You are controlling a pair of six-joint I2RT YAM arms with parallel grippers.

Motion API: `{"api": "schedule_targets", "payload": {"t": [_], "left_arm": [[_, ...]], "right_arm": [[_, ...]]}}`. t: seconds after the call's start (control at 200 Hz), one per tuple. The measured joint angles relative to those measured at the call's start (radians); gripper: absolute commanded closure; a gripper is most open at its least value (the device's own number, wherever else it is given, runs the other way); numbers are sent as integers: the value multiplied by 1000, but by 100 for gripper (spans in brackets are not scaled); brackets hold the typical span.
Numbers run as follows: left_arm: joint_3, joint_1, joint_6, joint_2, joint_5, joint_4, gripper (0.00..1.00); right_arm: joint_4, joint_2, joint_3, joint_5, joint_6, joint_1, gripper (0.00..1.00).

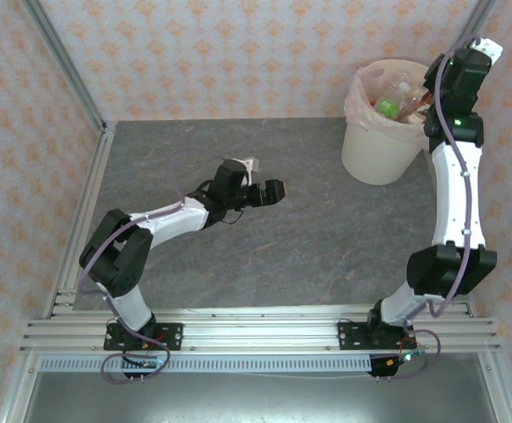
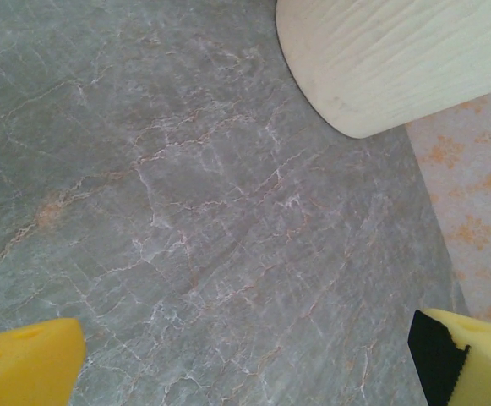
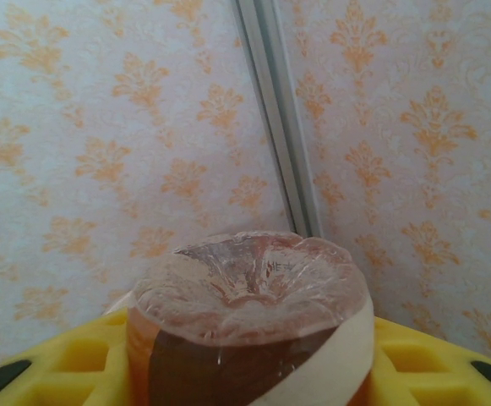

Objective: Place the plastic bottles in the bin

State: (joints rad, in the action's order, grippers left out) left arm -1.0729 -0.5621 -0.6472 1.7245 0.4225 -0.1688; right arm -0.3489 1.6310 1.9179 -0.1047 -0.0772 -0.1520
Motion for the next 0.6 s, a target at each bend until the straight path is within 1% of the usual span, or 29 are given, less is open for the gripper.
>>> {"api": "schedule_targets", "payload": {"t": [0.065, 0.16, 0.365, 0.46, 0.6], "left_arm": [[0, 0, -4, 0, -5, 0, 0], [0, 0, -11, 0, -13, 0, 0], [1, 0, -12, 0, -16, 0, 0], [1, 0, -18, 0, -16, 0, 0], [1, 0, -26, 0, -17, 1, 0]], "right_arm": [[4, 40, 30, -11, 5, 0, 53], [31, 69, 25, -30, 10, 0, 52], [211, 68, -164, -42, 39, 3, 50], [222, 69, -216, -41, 42, 5, 48], [214, 74, -218, -37, 29, 5, 43]]}}
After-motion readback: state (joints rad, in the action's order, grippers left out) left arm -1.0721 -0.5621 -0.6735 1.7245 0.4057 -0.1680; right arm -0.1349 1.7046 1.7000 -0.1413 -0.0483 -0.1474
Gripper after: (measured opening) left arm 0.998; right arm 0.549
